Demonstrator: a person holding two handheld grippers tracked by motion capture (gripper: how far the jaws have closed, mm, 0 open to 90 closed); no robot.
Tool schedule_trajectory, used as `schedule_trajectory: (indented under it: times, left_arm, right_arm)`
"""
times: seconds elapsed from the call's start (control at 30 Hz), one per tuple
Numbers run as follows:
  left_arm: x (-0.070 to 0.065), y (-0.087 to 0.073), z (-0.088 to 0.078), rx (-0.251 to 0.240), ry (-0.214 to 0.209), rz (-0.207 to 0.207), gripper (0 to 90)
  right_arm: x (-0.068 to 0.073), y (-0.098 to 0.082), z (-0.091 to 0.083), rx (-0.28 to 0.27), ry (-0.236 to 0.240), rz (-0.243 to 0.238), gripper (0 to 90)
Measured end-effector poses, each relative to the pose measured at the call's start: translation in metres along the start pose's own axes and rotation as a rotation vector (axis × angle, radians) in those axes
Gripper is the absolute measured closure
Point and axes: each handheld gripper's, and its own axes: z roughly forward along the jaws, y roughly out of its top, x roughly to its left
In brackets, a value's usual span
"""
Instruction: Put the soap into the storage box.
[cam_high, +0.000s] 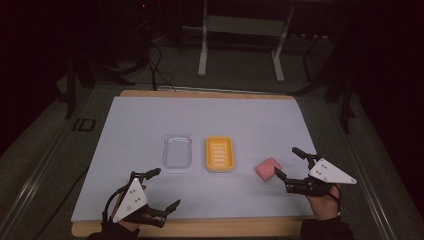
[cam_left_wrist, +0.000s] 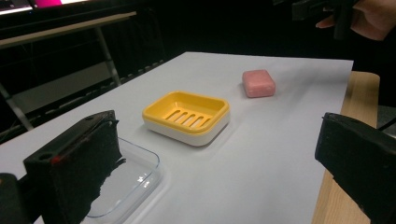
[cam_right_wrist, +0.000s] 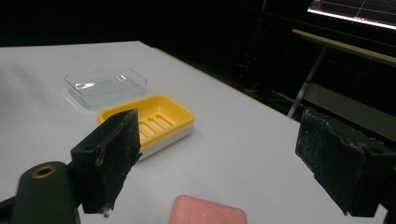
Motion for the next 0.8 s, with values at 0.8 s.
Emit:
schedule_trajectory:
  times: [0.8]
  left_arm:
    - [-0.001, -0.001, 0.001, 0.025, 0.007, 0.020, 0.7]
  right_arm:
    - [-0.017, 0.015, 0.011, 0.275, -0.070, 0.207, 14.1]
